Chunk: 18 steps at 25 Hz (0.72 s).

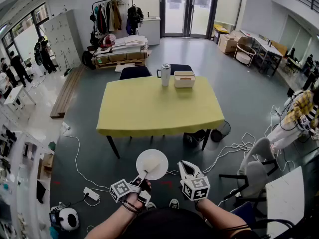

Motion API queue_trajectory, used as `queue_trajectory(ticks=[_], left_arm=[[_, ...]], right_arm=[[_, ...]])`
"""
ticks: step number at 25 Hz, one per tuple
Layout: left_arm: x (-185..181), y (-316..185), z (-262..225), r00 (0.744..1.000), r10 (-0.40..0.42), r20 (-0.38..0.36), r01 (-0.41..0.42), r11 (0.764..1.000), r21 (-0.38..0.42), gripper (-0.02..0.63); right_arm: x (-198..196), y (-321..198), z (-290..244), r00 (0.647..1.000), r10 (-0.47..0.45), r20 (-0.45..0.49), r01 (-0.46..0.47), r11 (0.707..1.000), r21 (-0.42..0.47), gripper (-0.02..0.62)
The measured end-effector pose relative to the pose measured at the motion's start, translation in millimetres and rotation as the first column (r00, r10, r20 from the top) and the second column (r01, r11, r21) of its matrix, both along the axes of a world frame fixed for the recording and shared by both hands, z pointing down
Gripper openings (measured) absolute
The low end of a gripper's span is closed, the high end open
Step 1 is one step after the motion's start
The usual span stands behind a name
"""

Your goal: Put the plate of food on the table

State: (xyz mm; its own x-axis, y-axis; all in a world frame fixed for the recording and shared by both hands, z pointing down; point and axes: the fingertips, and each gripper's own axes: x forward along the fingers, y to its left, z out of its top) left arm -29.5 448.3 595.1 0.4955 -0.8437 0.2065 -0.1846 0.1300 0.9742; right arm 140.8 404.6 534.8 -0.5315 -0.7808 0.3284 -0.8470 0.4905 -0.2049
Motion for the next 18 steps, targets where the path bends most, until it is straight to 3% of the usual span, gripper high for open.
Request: queue_trajectory(ticks=[18], left_arm=[[-15.5, -12.4, -0.8, 1.0, 0.009, -0.012, -0.008, 1.0, 0.023, 0.023]], right_arm=[[-14.6, -14.9, 0.0, 0.999, 0.032, -0.002, -0.032, 0.999, -0.012, 0.011]])
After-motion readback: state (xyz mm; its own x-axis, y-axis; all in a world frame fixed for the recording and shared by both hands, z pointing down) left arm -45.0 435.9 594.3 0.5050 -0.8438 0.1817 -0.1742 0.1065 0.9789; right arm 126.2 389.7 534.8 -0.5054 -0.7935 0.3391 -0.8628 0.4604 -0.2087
